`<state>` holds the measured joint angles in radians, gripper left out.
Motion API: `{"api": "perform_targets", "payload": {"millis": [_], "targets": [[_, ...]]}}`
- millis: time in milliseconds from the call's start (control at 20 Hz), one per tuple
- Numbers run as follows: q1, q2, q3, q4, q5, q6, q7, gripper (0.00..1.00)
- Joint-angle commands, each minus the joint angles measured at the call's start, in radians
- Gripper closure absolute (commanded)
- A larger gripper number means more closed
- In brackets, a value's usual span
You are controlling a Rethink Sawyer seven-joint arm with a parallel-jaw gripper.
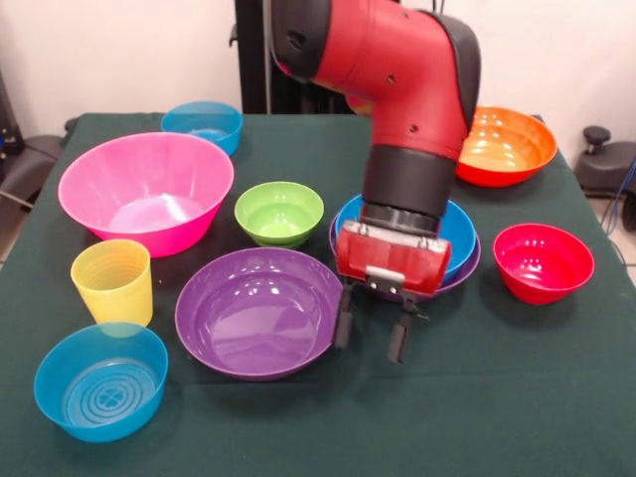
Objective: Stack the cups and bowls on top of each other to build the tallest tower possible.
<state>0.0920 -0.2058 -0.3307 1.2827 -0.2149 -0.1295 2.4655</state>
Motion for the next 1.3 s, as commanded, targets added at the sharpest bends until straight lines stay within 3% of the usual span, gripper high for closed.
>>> {"api": "perform_targets", "payload": {"millis": [50, 300, 550, 1050, 1300], "targets": [[0.059, 0.208, -0.017, -0.086, 0.076, 0.048, 0.058, 0.0], [0.07, 0.242, -0.04, -0.08, 0.08, 0.081, 0.047, 0.0], [0.086, 0.22, -0.055, -0.043, 0.096, 0.078, 0.065, 0.0], [0.057, 0.148, 0.012, 0.008, 0.05, 0.081, 0.047, 0.0], [0.037, 0.05, 0.053, 0.07, 0.033, 0.105, 0.045, 0.0]]}}
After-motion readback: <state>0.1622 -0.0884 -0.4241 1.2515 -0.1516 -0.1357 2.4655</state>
